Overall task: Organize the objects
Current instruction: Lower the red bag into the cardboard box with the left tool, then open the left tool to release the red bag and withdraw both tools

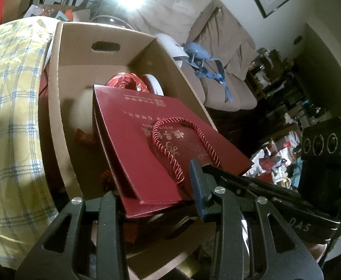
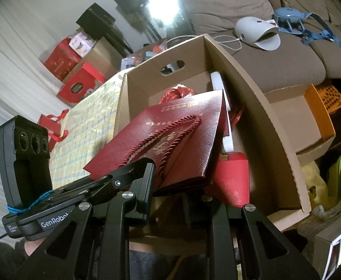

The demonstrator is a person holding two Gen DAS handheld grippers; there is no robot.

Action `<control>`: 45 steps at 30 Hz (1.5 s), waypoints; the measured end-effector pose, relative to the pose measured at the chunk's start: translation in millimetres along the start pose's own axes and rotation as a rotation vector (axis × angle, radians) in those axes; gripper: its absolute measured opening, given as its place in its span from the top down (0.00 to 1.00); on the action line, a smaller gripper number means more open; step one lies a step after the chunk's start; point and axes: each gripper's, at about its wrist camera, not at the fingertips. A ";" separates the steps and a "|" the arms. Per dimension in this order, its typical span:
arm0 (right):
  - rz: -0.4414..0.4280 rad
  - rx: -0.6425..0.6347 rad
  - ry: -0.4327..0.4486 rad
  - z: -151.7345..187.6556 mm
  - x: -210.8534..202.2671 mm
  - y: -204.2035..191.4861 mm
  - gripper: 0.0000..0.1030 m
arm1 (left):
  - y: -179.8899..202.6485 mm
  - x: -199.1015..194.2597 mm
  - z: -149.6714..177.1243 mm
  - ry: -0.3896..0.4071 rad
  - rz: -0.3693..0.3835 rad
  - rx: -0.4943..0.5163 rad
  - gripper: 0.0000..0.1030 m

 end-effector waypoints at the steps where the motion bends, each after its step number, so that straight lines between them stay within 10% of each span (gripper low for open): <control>1: 0.000 0.001 0.000 0.0 0.0 0.2 0.79 | 0.2 -0.3 0.2 -0.001 0.002 -0.002 0.68; 21: 0.006 -0.018 0.029 -0.2 0.3 -6.8 0.79 | -9.4 -19.2 13.1 -0.002 0.077 -0.041 0.58; 39: 0.147 -0.039 -0.020 2.9 19.0 3.9 0.81 | -1.9 -57.4 28.0 0.043 -0.039 0.032 0.57; 45: 0.077 -0.067 -0.060 6.1 21.4 -3.9 0.82 | -6.5 -68.5 23.8 0.069 -0.064 0.034 0.57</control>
Point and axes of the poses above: each gripper's, at about its wrist camera, not at the fingertips, and x roughly the way its jaws point, y to its right, z to its underside, and after that the axes turned 15 degrees about x, right-handed
